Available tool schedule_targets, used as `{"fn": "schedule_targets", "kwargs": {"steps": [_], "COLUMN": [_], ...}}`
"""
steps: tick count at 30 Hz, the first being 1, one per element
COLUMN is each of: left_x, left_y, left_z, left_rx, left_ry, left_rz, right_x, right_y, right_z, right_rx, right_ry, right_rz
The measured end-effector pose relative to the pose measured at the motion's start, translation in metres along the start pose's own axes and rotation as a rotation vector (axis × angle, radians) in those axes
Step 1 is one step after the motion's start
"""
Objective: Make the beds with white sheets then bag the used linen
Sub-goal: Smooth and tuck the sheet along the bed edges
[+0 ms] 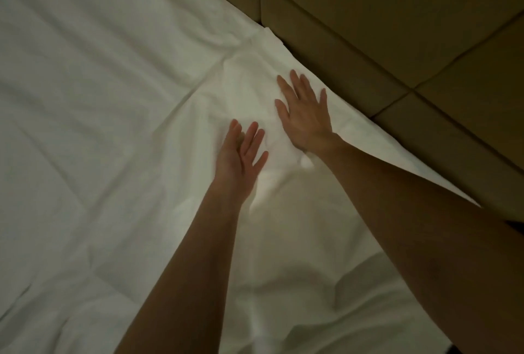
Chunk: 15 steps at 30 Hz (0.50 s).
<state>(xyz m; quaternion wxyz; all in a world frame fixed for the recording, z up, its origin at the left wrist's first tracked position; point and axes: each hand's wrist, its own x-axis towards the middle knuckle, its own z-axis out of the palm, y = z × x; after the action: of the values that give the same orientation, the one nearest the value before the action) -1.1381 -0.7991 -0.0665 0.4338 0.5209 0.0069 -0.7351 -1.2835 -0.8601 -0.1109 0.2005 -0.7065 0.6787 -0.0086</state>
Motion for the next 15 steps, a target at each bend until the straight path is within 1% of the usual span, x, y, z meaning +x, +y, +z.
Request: {"fn": "schedule_targets", "kwargs": {"steps": [4,8,10,13,15], "left_x": [-0.029,-0.064,-0.081,-0.106,-0.119], "left_y": [-0.028,-0.061,-0.081,-0.115,-0.134], "left_z": [-0.011,-0.015,-0.012,-0.007,-0.003], "left_rx": [0.053,0.101,0.17,0.282,0.363], "left_ry": [0.021,0.061,0.069,0.041,-0.004], "left_rz": [-0.01,-0.055,-0.085,-0.119,-0.108], "right_x": [-0.05,-0.113,-0.149,-0.207,-0.241], "right_y": [0.02,0.034,0.046,0.069,0.084], "right_z": [0.002,0.002,0.002,0.003,0.005], "right_rx": [0.002,0.048,0.051,0.043,0.077], "right_ry": [0.022,-0.006,-0.012,-0.032,-0.014], "right_rz": [0.085,0.17,0.203,0.213,0.215]}}
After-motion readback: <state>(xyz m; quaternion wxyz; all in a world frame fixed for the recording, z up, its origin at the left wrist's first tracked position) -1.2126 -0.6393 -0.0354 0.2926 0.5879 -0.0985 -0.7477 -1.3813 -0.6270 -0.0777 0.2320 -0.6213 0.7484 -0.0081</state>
